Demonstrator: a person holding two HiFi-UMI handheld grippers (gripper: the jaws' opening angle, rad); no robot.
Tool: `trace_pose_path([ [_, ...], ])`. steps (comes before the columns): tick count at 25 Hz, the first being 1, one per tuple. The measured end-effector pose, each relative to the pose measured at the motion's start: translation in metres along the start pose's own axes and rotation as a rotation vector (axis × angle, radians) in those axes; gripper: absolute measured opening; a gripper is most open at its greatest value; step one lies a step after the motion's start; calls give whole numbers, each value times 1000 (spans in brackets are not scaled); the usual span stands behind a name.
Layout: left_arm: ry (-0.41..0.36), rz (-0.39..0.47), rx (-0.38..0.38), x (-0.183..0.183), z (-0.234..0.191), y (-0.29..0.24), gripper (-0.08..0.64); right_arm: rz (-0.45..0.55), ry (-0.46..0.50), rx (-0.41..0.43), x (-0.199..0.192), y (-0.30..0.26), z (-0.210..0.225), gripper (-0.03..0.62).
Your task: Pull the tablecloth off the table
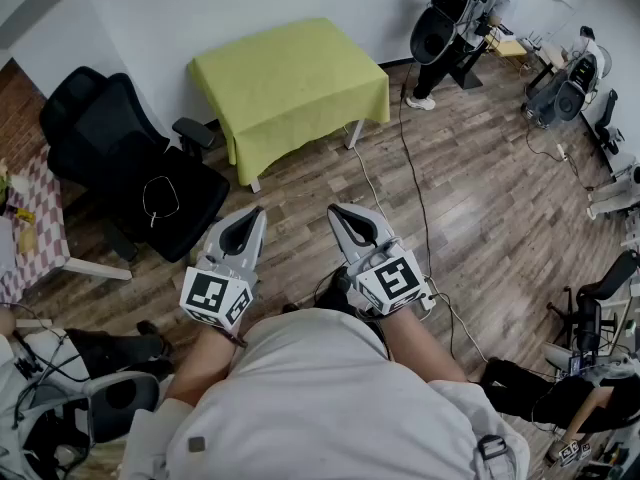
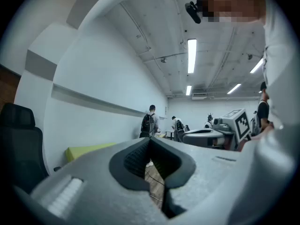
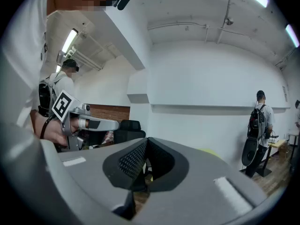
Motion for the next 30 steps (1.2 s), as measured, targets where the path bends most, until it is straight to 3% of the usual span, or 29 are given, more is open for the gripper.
trace_pose_path([
  [16,11,-37,15,-12,-2,-70,3,2,-33,10,-20,-9,71,11],
  [30,4,-40,31,-8,15,-251,3,-14,-46,40,-36,-20,250,11],
])
Point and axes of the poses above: the fingertips, and each gripper's own axes: y backward along the fingers, z to its right, x out of its top, the point moved 6 cm from there along y, backward along the fingers
